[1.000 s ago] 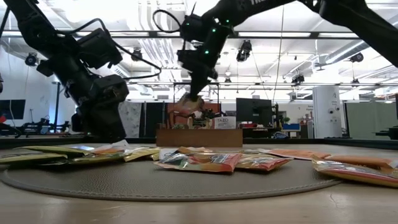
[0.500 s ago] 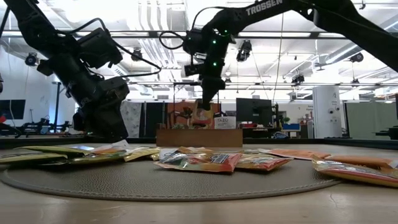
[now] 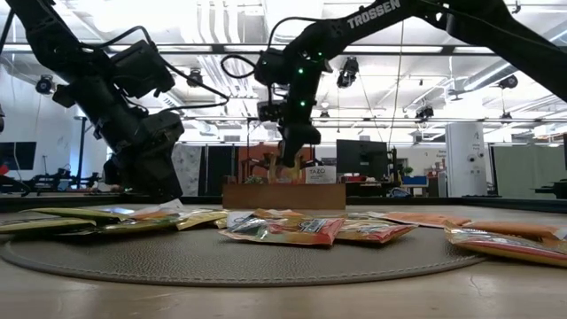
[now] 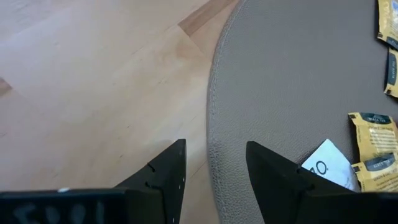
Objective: Pick & Place Tea
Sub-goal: Put the orange tea bag into the middle compartment of the wooden organizer
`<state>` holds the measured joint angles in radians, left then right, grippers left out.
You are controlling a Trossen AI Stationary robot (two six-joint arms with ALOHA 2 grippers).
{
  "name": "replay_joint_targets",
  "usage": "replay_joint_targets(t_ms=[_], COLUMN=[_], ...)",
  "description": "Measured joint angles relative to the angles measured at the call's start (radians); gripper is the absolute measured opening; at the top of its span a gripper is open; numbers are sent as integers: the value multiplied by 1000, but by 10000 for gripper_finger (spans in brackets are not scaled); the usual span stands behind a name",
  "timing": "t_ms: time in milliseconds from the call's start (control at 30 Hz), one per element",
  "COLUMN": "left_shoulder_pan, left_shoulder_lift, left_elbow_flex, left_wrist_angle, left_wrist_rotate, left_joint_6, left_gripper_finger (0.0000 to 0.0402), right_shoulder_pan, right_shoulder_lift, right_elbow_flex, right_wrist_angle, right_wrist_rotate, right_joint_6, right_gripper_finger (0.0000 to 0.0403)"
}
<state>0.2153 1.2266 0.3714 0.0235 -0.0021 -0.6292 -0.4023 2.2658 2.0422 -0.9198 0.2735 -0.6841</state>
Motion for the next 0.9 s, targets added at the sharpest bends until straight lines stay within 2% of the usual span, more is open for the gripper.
replay_joint_targets(t_ms=[433, 900], left_shoulder_pan=[0, 0], left_shoulder_lift=[0, -1], left_elbow_flex=[0, 0], left_wrist_angle=[-9, -16], left_wrist_rotate=[0, 0], left_joint_6=[1, 2], left_gripper_finger=[162, 162], right_shoulder_pan=[18, 36], right_shoulder_lift=[0, 0], right_elbow_flex=[-86, -46], right_wrist_angle=[44, 36], right_wrist_rotate=[92, 123], right_joint_6=[-30, 80], right_gripper_finger=[17, 117])
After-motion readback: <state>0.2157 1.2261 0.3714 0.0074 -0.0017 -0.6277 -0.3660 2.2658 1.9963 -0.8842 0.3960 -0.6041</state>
